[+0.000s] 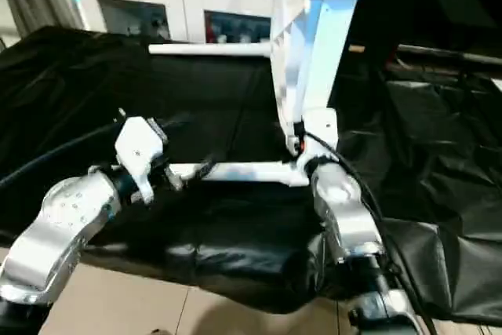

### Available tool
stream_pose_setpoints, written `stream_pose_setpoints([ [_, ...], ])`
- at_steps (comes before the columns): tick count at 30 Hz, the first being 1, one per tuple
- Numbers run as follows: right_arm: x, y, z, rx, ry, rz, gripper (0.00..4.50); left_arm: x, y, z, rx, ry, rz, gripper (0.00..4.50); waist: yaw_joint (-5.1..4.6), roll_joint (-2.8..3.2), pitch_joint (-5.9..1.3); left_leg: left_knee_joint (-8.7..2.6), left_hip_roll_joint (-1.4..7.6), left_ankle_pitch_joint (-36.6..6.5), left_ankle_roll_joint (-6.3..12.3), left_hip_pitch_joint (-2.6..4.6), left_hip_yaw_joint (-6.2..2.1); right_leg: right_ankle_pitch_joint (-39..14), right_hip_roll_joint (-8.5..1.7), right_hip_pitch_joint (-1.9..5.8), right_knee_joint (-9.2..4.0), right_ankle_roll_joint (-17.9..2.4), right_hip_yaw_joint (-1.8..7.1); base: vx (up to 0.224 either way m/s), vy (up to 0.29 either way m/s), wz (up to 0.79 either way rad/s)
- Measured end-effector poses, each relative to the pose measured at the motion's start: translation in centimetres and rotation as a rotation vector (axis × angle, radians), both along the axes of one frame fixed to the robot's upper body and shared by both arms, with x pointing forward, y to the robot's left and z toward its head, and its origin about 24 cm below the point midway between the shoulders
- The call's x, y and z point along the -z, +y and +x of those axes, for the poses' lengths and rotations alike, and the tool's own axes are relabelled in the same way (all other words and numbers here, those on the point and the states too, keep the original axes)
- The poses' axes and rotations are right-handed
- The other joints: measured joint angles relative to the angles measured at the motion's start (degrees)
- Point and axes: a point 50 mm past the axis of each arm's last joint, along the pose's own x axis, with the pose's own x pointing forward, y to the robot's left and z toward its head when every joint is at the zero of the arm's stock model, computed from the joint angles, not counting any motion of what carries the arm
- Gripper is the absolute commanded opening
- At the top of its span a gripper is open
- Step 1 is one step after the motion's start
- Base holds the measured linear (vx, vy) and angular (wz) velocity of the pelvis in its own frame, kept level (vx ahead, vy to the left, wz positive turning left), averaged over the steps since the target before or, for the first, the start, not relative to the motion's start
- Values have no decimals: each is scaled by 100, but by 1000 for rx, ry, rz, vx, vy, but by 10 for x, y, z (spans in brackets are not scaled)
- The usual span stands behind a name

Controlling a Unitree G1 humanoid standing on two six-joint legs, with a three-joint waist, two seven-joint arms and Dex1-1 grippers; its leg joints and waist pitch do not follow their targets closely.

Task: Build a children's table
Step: Flip table

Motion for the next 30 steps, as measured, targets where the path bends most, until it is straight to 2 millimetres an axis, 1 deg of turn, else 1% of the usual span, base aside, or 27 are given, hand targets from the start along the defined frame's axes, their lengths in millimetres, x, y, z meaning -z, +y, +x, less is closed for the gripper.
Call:
stream_pose_setpoints([
  [1,1,0,0,2,-2,-2,411,1,-1,-1,13,11,-11,450,8,0,0,0,2,0,0,0,0,0,1,0,0,-1,-1,0,0,0],
  [3,2,3,5,2,-6,5,411,2,-2,-5,44,42,-35,450,-14,0,0,0,2,0,0,2,0,3,1,-1,1,-5,0,0,0,0],
  [8,2,5,10,6,-21,-4,411,1,-5,-7,69,42,-39,450,-5,-6,3,0,4,0,0,4,0,10,1,0,2,-13,-2,0,0,0],
  [9,3,5,11,6,-24,-1,395,1,-5,-7,71,44,-39,450,-6,-8,4,0,4,0,0,4,0,12,1,-1,2,-14,-3,0,0,0],
  [12,6,4,11,10,-27,13,395,2,-5,-7,73,52,-36,450,-8,-8,4,0,4,0,0,4,1,12,1,-1,2,-14,-2,0,0,0],
  [14,10,3,11,15,-21,18,364,1,-5,-8,76,55,-37,450,-6,-8,4,0,4,0,0,3,1,12,1,-1,2,-14,-3,0,0,0],
  [17,13,1,11,27,-9,21,348,0,-5,-8,79,51,-38,450,-3,-8,4,0,4,0,0,3,1,12,1,-1,1,-14,-2,0,0,0],
  [19,13,1,11,29,-15,21,322,0,-6,-8,79,52,-37,450,-2,-8,4,0,4,0,0,3,1,12,1,-2,1,-14,-2,0,0,0],
  [21,14,0,12,34,-17,21,311,0,-6,-8,79,52,-37,450,-3,-8,5,0,4,0,0,3,1,12,1,-2,1,-14,-3,0,0,0],
  [22,14,0,12,39,-19,23,292,0,-6,-8,79,52,-38,450,-2,-8,4,0,4,0,0,3,1,12,1,-2,1,-14,-3,0,0,0],
  [23,14,-1,12,42,-18,23,292,0,-6,-8,79,52,-38,450,-2,-8,4,0,4,0,0,3,1,12,1,-2,1,-14,-3,0,0,0],
  [24,15,-1,12,42,-18,22,278,0,-6,-8,79,52,-39,450,-2,-8,5,0,4,0,0,3,1,12,1,-2,1,-14,-3,0,0,0],
  [26,15,-2,12,45,-20,14,266,0,-6,-8,79,53,-39,450,-2,-8,4,0,4,0,0,3,1,12,1,-2,1,-14,-3,0,0,0],
  [28,15,-2,12,50,-26,12,235,0,-6,-8,79,54,-41,450,-6,-8,5,0,4,0,0,2,1,12,1,-2,1,-14,-2,0,0,0],
  [30,16,-3,12,65,-27,13,224,0,-7,-8,79,54,-43,450,-6,-8,5,0,4,0,0,2,2,12,1,-2,0,-14,-2,0,0,0],
])
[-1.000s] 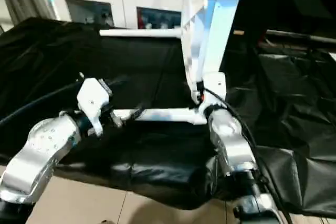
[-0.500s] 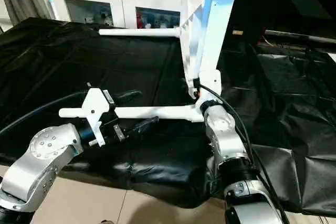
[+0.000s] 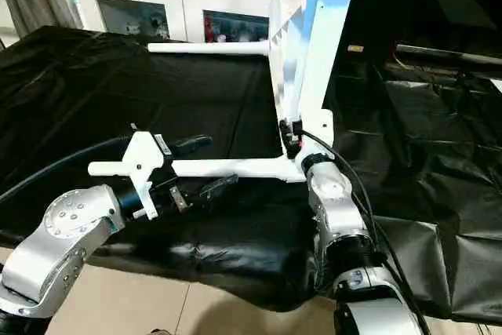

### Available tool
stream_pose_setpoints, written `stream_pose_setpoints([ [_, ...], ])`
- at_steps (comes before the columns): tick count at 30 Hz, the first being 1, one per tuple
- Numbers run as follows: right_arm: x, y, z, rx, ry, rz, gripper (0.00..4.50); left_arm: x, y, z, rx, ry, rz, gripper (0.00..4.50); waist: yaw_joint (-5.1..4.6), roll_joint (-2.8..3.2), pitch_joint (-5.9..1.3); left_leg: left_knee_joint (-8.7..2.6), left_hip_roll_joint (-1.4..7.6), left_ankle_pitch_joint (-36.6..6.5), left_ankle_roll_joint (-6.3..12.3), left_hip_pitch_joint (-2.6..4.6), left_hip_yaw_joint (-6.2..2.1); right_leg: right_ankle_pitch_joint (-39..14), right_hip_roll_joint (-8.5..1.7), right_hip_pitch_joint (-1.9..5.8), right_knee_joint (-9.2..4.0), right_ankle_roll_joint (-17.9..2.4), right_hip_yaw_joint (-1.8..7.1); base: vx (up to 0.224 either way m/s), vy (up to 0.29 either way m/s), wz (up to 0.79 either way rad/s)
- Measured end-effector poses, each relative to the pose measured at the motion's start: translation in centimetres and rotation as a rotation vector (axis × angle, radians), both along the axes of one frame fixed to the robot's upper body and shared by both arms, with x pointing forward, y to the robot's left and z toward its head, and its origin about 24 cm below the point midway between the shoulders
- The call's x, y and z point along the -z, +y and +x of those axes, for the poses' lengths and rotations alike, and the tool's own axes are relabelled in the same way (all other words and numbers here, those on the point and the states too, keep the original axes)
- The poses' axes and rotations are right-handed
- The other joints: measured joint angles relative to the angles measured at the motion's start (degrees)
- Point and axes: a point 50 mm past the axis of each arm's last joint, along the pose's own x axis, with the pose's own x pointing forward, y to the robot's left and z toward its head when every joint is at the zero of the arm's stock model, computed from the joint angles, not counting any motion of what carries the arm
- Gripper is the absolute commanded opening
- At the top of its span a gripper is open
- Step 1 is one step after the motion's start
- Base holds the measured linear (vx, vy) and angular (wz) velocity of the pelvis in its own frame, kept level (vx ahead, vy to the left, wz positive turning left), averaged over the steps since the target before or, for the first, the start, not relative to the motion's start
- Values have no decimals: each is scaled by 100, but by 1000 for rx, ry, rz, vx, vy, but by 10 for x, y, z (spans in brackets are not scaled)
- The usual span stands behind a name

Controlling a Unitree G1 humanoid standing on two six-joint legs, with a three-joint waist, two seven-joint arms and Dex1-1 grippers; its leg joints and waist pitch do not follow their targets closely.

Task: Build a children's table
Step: Flip table

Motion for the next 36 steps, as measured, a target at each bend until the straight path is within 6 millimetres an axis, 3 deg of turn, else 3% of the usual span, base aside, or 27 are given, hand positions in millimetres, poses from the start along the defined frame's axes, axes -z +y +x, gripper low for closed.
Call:
stream_pose_setpoints([
  [4,0,-2,1,14,0,-5,200,0,-1,0,-1,-1,-3,450,-3,0,0,0,1,0,0,0,1,0,0,-1,0,0,0,0,0,0],
  [17,-1,-5,2,32,-14,-78,195,0,0,1,-10,-17,34,450,20,6,6,0,0,0,0,-3,4,0,-1,-5,0,0,1,0,0,0],
  [23,-15,-20,3,50,-66,-157,195,-11,3,6,-15,-83,82,450,88,83,80,0,-4,11,17,-51,13,2,-9,-40,2,4,0,0,0,0],
  [27,-36,-40,7,52,-131,-247,195,-35,2,11,-16,-204,102,450,210,115,87,30,-5,47,74,-158,17,17,-11,-128,11,25,0,0,0,0],
  [32,-66,-52,12,41,-215,-347,196,-71,3,19,-56,-378,115,450,224,121,94,60,-6,42,104,-181,25,32,-24,-134,9,41,1,0,0,0],
  [36,-88,-60,15,22,-266,-423,197,-113,9,20,-109,-572,116,450,216,125,97,65,-6,61,131,-177,59,58,-41,-132,9,41,6,0,0,0],
])
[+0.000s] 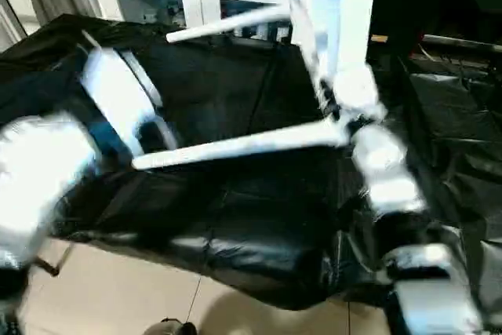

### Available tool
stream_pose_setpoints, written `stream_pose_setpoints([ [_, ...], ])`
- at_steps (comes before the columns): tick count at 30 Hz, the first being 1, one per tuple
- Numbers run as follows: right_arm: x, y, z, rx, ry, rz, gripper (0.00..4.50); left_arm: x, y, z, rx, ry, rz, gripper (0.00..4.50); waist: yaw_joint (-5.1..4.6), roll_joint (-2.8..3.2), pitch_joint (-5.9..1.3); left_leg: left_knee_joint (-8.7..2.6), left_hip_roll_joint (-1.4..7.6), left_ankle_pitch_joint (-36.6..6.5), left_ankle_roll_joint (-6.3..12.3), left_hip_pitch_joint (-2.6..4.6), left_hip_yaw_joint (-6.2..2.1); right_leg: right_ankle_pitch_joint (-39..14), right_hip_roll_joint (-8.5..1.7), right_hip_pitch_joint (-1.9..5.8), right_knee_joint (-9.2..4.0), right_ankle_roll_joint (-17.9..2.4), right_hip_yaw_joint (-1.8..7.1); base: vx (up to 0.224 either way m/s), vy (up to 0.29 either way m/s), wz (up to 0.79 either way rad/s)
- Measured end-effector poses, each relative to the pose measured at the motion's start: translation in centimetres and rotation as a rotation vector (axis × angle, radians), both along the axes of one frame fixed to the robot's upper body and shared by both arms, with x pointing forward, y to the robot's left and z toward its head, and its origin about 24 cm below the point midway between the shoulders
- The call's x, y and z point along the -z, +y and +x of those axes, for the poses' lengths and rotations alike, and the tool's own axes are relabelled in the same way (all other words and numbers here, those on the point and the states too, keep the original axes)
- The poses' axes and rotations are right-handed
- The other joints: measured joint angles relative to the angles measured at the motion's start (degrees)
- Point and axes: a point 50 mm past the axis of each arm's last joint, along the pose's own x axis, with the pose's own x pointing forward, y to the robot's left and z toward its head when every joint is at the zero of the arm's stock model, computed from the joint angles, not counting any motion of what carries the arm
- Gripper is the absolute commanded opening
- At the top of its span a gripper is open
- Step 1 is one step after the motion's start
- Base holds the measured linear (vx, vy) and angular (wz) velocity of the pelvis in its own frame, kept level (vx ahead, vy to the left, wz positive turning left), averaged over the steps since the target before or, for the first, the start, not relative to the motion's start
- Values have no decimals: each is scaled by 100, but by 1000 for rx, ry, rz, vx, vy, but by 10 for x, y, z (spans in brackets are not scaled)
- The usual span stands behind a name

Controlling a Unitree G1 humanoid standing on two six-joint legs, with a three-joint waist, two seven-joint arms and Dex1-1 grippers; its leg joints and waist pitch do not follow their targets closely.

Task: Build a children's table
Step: Flip table

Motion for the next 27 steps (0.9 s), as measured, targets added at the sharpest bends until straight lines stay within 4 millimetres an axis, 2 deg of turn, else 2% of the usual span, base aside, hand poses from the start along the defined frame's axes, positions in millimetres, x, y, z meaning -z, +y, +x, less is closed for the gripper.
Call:
stream_pose_setpoints([
  [3,-15,-6,1,-12,-24,-52,198,-26,3,0,-17,-98,-21,450,0,-3,9,2,5,17,21,-3,32,24,-12,-4,0,6,0,0,0,0],
  [7,-40,-12,5,-20,-69,-124,198,-63,11,-10,-41,-278,-52,450,-6,-4,19,5,1,20,29,-6,67,42,-38,-6,0,19,-1,0,0,0],
  [11,-78,-18,6,-31,-134,-235,199,-82,34,-5,-252,-398,0,450,-6,-16,26,15,1,21,32,-8,66,46,-40,-2,2,21,-3,0,0,0],
  [14,-96,-15,5,-43,-182,-288,199,-82,49,5,-385,-427,39,450,-7,-43,41,23,3,22,32,-12,64,47,-39,0,1,21,-5,0,0,0],
  [16,-101,-12,5,-53,-199,-305,199,-82,51,7,-420,-445,57,450,-1,-55,40,35,5,22,35,-14,63,48,-39,3,2,21,-6,0,0,0],
  [19,-106,-9,6,-62,-206,-325,199,-80,57,12,-479,-447,133,450,19,-59,39,49,4,21,41,-16,64,48,-46,10,2,21,-9,0,0,0],
  [21,-109,-8,6,-67,-209,-337,199,-70,63,19,-521,-406,185,450,19,-59,39,49,0,20,42,-16,66,49,-51,12,2,19,-9,0,0,0],
  [23,-110,-9,6,-63,-208,-345,199,-60,66,25,-547,-360,178,450,35,-59,39,54,-1,20,42,-21,66,50,-54,12,2,18,-13,0,0,0],
  [27,-113,-10,6,-64,-208,-352,199,-59,66,26,-549,-349,135,450,46,-59,39,62,-4,18,48,-27,66,51,-57,11,2,17,-11,0,0,0],
])
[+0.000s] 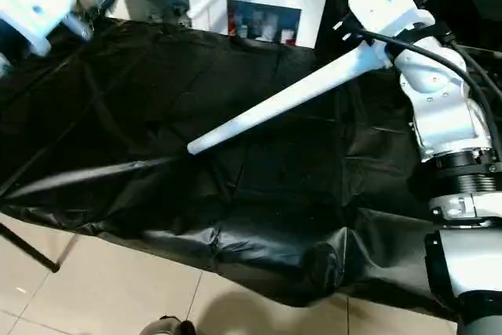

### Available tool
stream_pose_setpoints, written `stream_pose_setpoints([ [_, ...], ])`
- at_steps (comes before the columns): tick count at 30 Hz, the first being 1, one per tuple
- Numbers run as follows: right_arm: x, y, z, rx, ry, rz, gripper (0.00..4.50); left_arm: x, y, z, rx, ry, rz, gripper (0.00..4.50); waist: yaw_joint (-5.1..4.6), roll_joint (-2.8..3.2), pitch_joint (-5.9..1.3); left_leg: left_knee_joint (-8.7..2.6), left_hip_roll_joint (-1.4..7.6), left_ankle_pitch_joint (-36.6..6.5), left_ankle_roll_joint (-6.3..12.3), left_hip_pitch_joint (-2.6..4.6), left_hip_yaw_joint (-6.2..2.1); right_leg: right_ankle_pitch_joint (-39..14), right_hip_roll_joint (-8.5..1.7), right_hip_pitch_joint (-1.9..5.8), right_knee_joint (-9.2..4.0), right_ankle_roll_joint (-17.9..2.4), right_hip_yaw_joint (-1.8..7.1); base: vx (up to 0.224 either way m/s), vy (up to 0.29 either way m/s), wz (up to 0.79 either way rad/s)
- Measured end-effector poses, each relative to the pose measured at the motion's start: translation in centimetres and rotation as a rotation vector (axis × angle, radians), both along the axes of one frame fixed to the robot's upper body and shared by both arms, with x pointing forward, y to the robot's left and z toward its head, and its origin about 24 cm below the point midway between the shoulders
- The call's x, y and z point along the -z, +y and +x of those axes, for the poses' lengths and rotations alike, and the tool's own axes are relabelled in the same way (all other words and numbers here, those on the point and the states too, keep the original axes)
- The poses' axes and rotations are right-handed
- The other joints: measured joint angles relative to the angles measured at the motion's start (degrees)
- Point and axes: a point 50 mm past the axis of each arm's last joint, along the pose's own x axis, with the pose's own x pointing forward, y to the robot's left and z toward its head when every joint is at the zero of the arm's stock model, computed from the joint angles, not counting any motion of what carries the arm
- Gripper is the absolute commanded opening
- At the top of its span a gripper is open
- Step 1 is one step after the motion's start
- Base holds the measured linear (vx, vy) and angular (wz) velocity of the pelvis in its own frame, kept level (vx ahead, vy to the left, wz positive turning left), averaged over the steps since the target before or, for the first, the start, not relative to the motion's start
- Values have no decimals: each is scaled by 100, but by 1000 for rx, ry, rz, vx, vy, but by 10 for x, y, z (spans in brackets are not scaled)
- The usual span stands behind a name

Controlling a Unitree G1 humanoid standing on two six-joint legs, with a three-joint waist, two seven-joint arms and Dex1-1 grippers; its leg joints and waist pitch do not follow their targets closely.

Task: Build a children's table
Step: Flip table

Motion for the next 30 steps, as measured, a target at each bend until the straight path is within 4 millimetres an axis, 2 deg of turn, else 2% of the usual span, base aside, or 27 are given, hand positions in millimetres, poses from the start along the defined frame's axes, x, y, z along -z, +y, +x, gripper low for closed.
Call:
stream_pose_setpoints([
  [5,-15,-3,2,2,1,-45,199,1,0,1,-11,3,-25,450,9,0,1,0,2,-1,5,-8,0,0,1,-6,-1,0,-4,0,0,0],
  [6,-18,-3,2,3,-2,-56,199,1,0,1,-13,6,-30,421,13,0,1,1,2,-2,7,-9,0,0,1,-6,-2,0,-4,0,0,0],
  [9,-24,-1,4,3,-3,-80,199,3,1,2,-37,3,-66,414,9,-1,2,7,2,-2,15,-10,0,0,1,-6,0,0,-2,0,0,0],
  [10,-27,-1,5,3,-1,-91,199,4,0,3,-41,6,-78,395,8,-3,3,7,2,-2,16,-10,1,0,0,-6,1,0,-3,0,0,0],
  [16,-49,5,7,-4,-28,-173,199,8,3,3,-73,19,-108,351,8,-48,31,11,4,-3,19,-14,0,0,1,-7,1,0,-5,0,0,0],
  [20,-68,7,7,-11,-47,-245,199,14,4,3,-88,32,-139,329,10,-59,38,37,6,-15,38,-46,-1,0,-1,-19,0,-1,-10,0,0,0],
  [22,-79,10,7,-20,-59,-300,199,20,1,4,-82,51,-174,304,9,-68,43,61,9,-25,55,-70,-2,0,-1,-27,1,-1,-12,0,0,0],
  [30,-104,21,4,-44,-61,-450,198,40,2,6,-70,132,-291,255,17,-204,93,115,12,-48,92,-105,-1,5,-6,-28,0,-10,-14,0,0,0],
])
